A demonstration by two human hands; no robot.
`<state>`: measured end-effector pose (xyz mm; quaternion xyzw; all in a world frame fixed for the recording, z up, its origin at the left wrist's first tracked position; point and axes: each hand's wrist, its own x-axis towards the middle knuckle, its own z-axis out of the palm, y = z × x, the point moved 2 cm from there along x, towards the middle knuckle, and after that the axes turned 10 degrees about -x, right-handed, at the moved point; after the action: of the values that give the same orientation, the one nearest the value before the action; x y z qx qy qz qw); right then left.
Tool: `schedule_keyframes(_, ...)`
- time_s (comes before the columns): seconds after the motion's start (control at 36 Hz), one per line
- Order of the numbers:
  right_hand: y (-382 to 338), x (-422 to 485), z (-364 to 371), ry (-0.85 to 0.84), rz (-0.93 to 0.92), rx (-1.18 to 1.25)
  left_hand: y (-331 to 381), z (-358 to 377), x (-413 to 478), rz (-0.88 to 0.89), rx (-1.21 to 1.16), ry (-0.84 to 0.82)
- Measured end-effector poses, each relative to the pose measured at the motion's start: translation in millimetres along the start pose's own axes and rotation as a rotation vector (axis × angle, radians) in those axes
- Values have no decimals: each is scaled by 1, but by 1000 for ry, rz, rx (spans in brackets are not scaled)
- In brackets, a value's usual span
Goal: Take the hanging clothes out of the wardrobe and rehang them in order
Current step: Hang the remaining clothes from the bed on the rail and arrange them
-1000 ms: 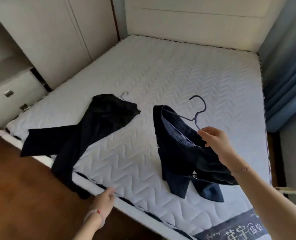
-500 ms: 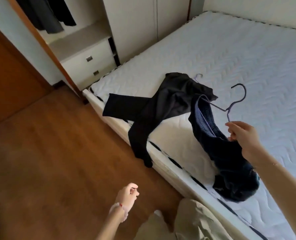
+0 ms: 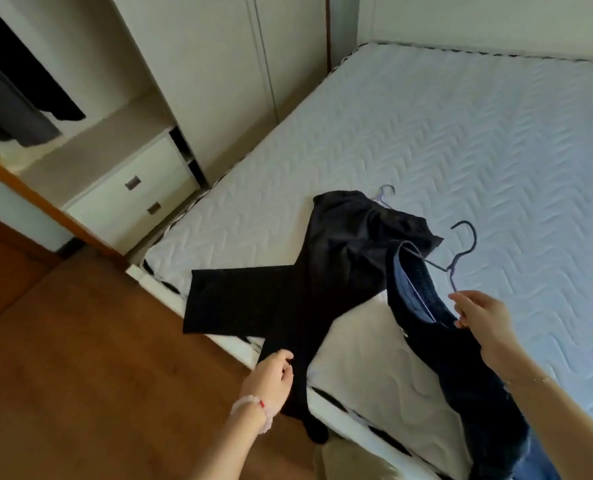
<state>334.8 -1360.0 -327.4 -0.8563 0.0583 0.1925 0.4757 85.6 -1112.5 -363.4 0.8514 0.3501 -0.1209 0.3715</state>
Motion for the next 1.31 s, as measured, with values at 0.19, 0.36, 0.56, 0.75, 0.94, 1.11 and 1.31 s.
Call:
schedule_keyframes(0.19,-30,52,11,125,72,120,76,-71,126,261,263,62)
schedule_keyframes(0.36,-36,89,15,197,138,131,128,-84,228,393,409,2)
schedule_keyframes(0.56,-20,137,34,184,184,38,173,-60,362,477,535,-112)
schedule_keyframes(0.75,-3,180,37,257,245,41,201,-13,505,546,549,-206)
schedule_keyframes(0.94,24,199,37,306,276,32,218,34,608,503,576,-259)
schedule_keyframes(1.11,39,198,39,361,319,86,226,65,652,547,649,-287)
schedule_keyframes(1.31,52,194,46,385,351,133,235,81,678,409,634,-327)
